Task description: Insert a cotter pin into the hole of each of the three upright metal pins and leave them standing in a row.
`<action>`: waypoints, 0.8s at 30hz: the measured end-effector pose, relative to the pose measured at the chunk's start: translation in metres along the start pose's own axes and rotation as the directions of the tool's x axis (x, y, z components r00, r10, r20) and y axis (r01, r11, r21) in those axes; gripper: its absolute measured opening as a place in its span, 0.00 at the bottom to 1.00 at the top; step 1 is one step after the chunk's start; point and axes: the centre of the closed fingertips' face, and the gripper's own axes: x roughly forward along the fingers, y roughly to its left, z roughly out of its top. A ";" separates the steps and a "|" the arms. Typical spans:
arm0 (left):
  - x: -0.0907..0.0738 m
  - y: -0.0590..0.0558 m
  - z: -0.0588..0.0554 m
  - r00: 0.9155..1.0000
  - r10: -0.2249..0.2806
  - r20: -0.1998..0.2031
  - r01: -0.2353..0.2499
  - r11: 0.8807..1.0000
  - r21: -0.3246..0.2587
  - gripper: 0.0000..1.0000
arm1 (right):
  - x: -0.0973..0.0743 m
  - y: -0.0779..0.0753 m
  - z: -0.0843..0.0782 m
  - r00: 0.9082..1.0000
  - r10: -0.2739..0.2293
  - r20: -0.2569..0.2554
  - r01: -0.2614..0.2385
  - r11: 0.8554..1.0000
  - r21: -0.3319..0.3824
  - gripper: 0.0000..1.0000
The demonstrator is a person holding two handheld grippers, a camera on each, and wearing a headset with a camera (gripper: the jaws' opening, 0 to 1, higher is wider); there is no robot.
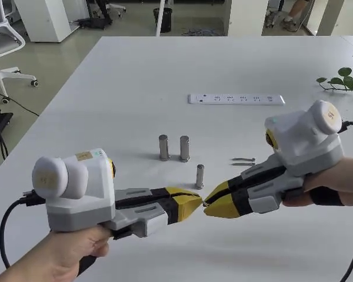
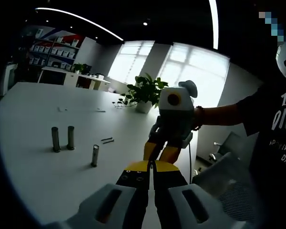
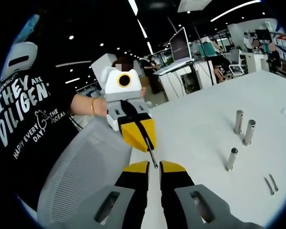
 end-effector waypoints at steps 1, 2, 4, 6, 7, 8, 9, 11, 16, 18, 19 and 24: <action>0.000 0.000 -0.001 1.000 -0.002 0.000 0.002 1.000 -0.001 0.00 | 0.000 0.001 0.001 1.000 0.003 0.002 -0.003 1.000 -0.002 0.02; 0.000 0.000 -0.002 1.000 -0.004 -0.001 0.004 1.000 -0.003 0.00 | 0.000 0.001 0.001 1.000 0.006 0.004 -0.006 1.000 -0.002 0.02; 0.000 -0.002 -0.002 1.000 -0.012 0.005 0.013 1.000 -0.013 0.00 | 0.000 0.002 0.001 1.000 0.010 0.003 -0.010 1.000 -0.005 0.01; 0.000 -0.002 -0.002 1.000 -0.013 0.008 0.014 1.000 -0.015 0.00 | 0.001 0.002 0.001 1.000 0.009 0.000 -0.009 1.000 -0.010 0.00; 0.000 -0.002 -0.002 1.000 -0.011 0.009 0.012 1.000 -0.016 0.00 | 0.001 0.001 0.001 1.000 0.009 -0.001 -0.009 1.000 -0.012 0.00; 0.000 -0.001 -0.002 1.000 -0.012 0.009 0.012 1.000 -0.018 0.00 | 0.001 0.002 0.000 1.000 0.012 -0.003 -0.012 1.000 -0.013 0.00; 0.000 -0.001 -0.002 1.000 -0.011 0.009 0.011 1.000 -0.019 0.00 | 0.001 0.001 0.000 1.000 0.012 -0.006 -0.012 1.000 -0.014 0.00; 0.000 -0.001 -0.003 1.000 -0.010 0.006 0.010 1.000 -0.017 0.00 | 0.001 0.001 0.000 1.000 0.011 -0.013 -0.011 1.000 -0.022 0.00; 0.000 -0.002 -0.006 1.000 -0.020 -0.010 0.020 1.000 -0.014 0.00 | 0.001 0.003 -0.003 0.999 0.014 -0.044 -0.016 0.999 -0.039 0.00; 0.000 -0.002 -0.007 1.000 -0.020 -0.017 0.019 1.000 -0.011 0.00 | 0.002 0.004 -0.004 0.998 0.008 -0.058 -0.011 0.998 -0.058 0.00; 0.000 -0.001 -0.007 1.000 -0.020 -0.019 0.020 1.000 -0.009 0.00 | 0.002 0.004 -0.004 0.998 0.005 -0.065 -0.009 0.998 -0.062 0.00; 0.002 0.003 -0.009 0.999 0.002 -0.033 -0.002 1.000 0.021 0.01 | 0.003 -0.001 -0.007 0.994 -0.017 -0.109 0.007 0.995 -0.096 0.00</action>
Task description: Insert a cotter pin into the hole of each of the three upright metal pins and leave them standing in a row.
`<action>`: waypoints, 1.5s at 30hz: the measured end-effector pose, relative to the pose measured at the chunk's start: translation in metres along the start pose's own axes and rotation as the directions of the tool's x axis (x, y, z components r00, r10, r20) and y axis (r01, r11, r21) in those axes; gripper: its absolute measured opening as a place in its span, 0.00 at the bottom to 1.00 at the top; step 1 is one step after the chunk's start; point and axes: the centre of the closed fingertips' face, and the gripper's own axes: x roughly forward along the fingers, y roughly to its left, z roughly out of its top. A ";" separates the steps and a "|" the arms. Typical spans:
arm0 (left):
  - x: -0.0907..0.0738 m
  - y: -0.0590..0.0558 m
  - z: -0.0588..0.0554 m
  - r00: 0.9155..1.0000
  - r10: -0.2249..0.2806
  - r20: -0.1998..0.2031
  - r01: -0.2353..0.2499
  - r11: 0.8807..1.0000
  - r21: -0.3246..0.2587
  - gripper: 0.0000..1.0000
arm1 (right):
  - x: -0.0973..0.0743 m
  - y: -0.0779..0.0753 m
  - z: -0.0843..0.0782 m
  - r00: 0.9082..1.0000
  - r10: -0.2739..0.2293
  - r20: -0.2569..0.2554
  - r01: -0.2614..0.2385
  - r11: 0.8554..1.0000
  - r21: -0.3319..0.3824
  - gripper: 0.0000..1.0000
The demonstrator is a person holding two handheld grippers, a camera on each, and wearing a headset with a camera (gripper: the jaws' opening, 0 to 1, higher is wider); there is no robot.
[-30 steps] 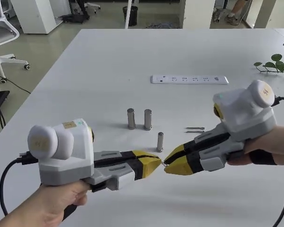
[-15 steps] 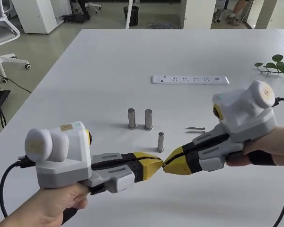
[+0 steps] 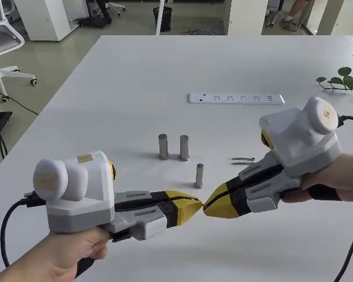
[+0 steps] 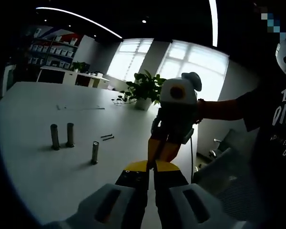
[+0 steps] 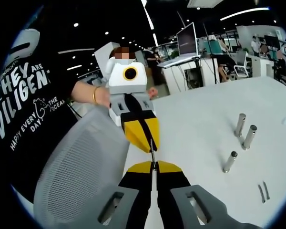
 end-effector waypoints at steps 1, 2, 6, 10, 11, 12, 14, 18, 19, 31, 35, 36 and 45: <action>0.001 0.000 -0.001 1.000 -0.001 -0.010 0.001 1.000 0.017 0.01 | 0.000 0.000 -0.001 1.000 -0.001 -0.007 0.001 1.000 -0.004 0.00; 0.001 0.000 -0.001 1.000 0.004 -0.019 -0.004 0.999 0.036 0.02 | 0.000 0.000 -0.002 1.000 -0.001 -0.023 0.001 1.000 -0.014 0.00; 0.005 0.003 -0.005 0.999 0.022 -0.050 -0.020 0.999 0.045 0.02 | -0.001 -0.005 -0.007 0.997 -0.023 -0.080 0.019 0.999 -0.048 0.00; 0.005 0.007 -0.007 0.998 0.045 -0.054 -0.042 0.997 0.060 0.04 | -0.004 -0.015 -0.019 0.985 -0.060 -0.159 0.046 0.995 -0.090 0.00; 0.005 0.008 -0.007 0.997 0.054 -0.052 -0.051 0.997 0.061 0.05 | -0.004 -0.016 -0.021 0.983 -0.067 -0.173 0.051 0.994 -0.095 0.00; 0.004 0.009 -0.007 0.997 0.059 -0.052 -0.056 0.997 0.061 0.07 | -0.004 -0.019 -0.023 0.979 -0.081 -0.189 0.063 0.993 -0.098 0.00; 0.004 0.012 -0.007 0.996 0.071 -0.053 -0.068 0.996 0.060 0.07 | -0.005 -0.022 -0.025 0.974 -0.093 -0.204 0.074 0.992 -0.098 0.00; 0.003 0.016 -0.008 0.993 0.101 -0.055 -0.097 0.992 0.076 0.09 | -0.010 -0.034 -0.034 0.951 -0.148 -0.271 0.120 0.986 -0.115 0.00; 0.003 0.019 -0.008 0.992 0.113 -0.057 -0.108 0.991 0.083 0.10 | -0.011 -0.036 -0.034 0.949 -0.155 -0.274 0.126 0.985 -0.119 0.00; 0.004 0.049 -0.011 0.965 0.258 -0.046 -0.251 0.961 0.120 0.16 | -0.020 -0.057 -0.038 0.912 -0.205 -0.354 0.170 0.977 -0.128 0.00; 0.007 0.062 -0.010 0.949 0.311 -0.049 -0.301 0.942 0.146 0.17 | -0.023 -0.065 -0.039 0.898 -0.217 -0.384 0.183 0.975 -0.124 0.00; 0.008 0.063 -0.010 0.948 0.313 -0.049 -0.303 0.941 0.148 0.17 | -0.024 -0.069 -0.040 0.889 -0.228 -0.398 0.199 0.973 -0.114 0.00; 0.021 0.085 -0.012 0.927 0.370 -0.057 -0.353 0.916 0.191 0.20 | -0.030 -0.090 -0.045 0.847 -0.249 -0.469 0.221 0.969 -0.115 0.00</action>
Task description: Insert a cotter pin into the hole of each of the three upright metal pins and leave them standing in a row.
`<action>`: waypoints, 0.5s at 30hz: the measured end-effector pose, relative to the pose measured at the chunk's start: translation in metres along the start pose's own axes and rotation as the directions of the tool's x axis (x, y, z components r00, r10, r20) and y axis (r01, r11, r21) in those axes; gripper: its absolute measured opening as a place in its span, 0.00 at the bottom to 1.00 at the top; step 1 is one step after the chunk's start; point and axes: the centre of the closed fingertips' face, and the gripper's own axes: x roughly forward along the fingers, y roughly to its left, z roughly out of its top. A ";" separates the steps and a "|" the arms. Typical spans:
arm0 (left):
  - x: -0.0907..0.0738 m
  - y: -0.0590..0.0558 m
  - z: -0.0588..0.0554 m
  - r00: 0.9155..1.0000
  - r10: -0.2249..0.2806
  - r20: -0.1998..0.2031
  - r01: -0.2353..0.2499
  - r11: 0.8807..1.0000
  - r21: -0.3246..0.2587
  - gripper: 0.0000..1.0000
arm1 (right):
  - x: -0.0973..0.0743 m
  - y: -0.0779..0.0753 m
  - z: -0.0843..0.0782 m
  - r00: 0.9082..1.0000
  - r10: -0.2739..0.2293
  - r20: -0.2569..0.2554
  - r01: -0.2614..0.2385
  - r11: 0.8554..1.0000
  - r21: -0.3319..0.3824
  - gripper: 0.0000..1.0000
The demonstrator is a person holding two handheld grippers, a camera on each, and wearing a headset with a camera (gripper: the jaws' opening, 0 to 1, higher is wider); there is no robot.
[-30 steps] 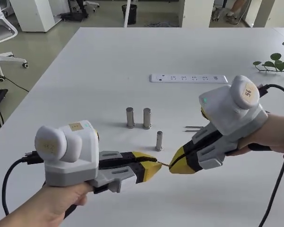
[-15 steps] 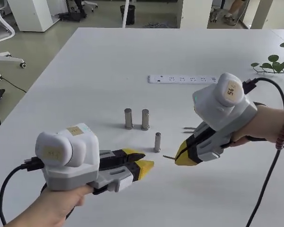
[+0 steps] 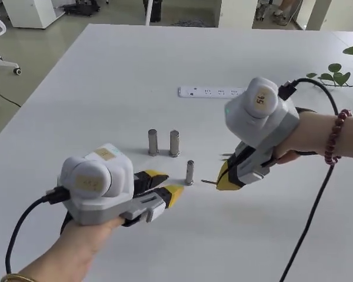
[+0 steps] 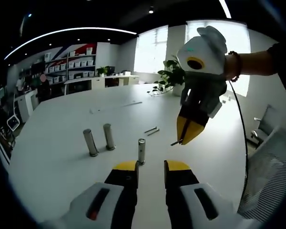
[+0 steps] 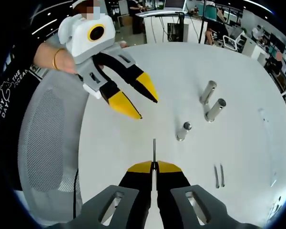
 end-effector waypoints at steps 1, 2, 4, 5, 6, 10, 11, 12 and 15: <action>0.004 0.001 -0.001 1.000 0.004 -0.005 -0.004 1.000 0.007 0.20 | 0.000 -0.001 -0.001 1.000 0.000 -0.003 0.000 1.000 0.001 0.00; 0.005 0.002 -0.001 1.000 0.005 -0.005 -0.005 1.000 0.011 0.21 | 0.001 -0.004 -0.001 1.000 -0.005 -0.014 0.005 1.000 -0.001 0.00; 0.012 0.004 -0.001 1.000 0.011 -0.004 -0.011 0.999 0.046 0.21 | 0.002 -0.007 -0.004 0.999 -0.011 -0.041 0.011 1.000 -0.002 0.00; 0.016 0.005 -0.002 1.000 0.017 -0.011 -0.016 0.998 0.056 0.21 | 0.003 -0.008 -0.004 0.998 -0.015 -0.053 0.015 1.000 -0.008 0.00; 0.018 0.006 -0.003 1.000 0.018 -0.014 -0.017 0.998 0.057 0.21 | 0.004 -0.010 -0.006 0.998 -0.017 -0.060 0.017 1.000 -0.005 0.00; 0.029 0.009 -0.003 0.999 0.030 -0.022 -0.028 0.997 0.070 0.20 | 0.007 -0.019 -0.008 0.996 -0.025 -0.081 0.026 1.000 0.013 0.00; 0.030 0.010 -0.003 0.999 0.036 -0.025 -0.033 0.996 0.082 0.20 | 0.008 -0.022 -0.008 0.996 -0.028 -0.085 0.029 0.999 0.016 0.00; 0.033 0.012 -0.003 0.999 0.044 -0.030 -0.041 0.994 0.100 0.20 | 0.008 -0.023 -0.009 0.995 -0.031 -0.093 0.033 0.999 0.016 0.00; 0.040 0.014 -0.003 0.998 0.052 -0.039 -0.048 0.994 0.100 0.20 | 0.009 -0.027 -0.009 0.994 -0.034 -0.107 0.036 0.999 0.015 0.00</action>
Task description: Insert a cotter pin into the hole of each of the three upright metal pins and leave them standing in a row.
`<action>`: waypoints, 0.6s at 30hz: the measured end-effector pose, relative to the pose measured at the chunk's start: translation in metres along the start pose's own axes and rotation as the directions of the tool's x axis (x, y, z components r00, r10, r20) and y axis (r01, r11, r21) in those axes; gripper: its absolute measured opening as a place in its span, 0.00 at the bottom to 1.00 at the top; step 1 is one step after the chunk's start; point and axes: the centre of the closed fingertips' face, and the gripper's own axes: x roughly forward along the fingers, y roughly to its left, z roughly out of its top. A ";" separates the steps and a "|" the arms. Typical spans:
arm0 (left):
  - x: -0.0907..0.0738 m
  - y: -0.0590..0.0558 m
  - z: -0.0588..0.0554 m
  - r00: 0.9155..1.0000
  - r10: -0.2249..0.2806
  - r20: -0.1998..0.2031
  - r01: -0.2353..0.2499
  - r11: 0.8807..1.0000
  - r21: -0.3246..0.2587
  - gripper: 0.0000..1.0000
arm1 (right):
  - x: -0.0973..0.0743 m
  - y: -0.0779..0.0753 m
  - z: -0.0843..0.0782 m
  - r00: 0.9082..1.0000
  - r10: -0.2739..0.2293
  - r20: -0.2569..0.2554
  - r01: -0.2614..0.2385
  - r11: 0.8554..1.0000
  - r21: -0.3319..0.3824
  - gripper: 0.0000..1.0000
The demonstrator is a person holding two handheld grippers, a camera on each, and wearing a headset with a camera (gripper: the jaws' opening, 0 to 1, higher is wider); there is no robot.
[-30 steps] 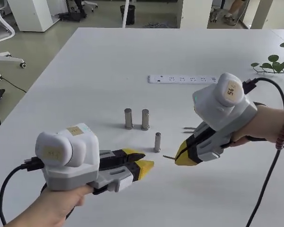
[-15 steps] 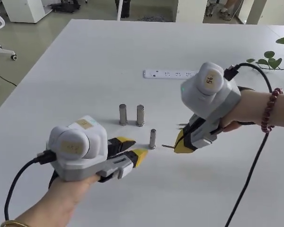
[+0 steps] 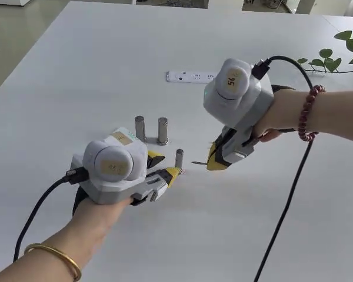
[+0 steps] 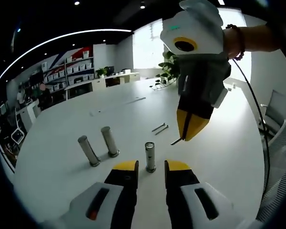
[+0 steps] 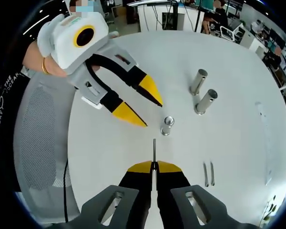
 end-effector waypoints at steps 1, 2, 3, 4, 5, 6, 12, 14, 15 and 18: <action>0.002 0.001 0.001 1.000 0.000 0.002 0.000 1.000 -0.010 0.20 | 0.001 -0.003 -0.001 1.000 -0.003 -0.005 0.003 1.000 0.004 0.00; 0.004 0.001 0.001 1.000 -0.001 0.004 0.001 1.000 -0.012 0.20 | 0.001 -0.004 -0.001 1.000 -0.004 -0.008 0.004 1.000 0.006 0.00; 0.006 0.002 0.001 1.000 0.000 0.004 0.000 1.000 -0.012 0.20 | 0.001 -0.007 -0.001 1.000 -0.004 -0.013 0.004 1.000 0.008 0.00; 0.008 0.002 0.001 1.000 0.002 0.002 -0.002 1.000 -0.010 0.20 | 0.002 -0.008 0.000 1.000 -0.005 -0.015 0.005 1.000 0.009 0.00; 0.010 0.003 0.001 1.000 0.004 -0.001 -0.004 1.000 -0.005 0.19 | 0.002 -0.009 0.000 1.000 -0.005 -0.018 0.005 1.000 0.008 0.00; 0.012 0.003 0.001 1.000 0.003 -0.004 -0.003 1.000 -0.002 0.19 | 0.003 -0.010 0.001 1.000 -0.007 -0.021 0.007 1.000 0.008 0.00; 0.023 0.002 -0.003 0.999 0.006 -0.032 -0.005 1.000 0.029 0.18 | 0.002 -0.015 0.008 1.000 -0.010 -0.019 0.010 1.000 0.010 0.00; 0.026 0.002 -0.004 0.999 0.007 -0.035 -0.006 1.000 0.029 0.17 | 0.003 -0.020 0.009 1.000 -0.008 -0.026 0.008 1.000 0.006 0.00; 0.027 0.002 -0.005 0.999 0.007 -0.040 -0.006 1.000 0.030 0.16 | 0.003 -0.020 0.010 1.000 -0.008 -0.026 0.008 1.000 0.005 0.00; 0.030 0.001 -0.007 0.999 0.004 -0.047 -0.003 1.000 0.021 0.14 | 0.002 -0.020 0.012 1.000 -0.004 -0.024 0.004 1.000 0.007 0.00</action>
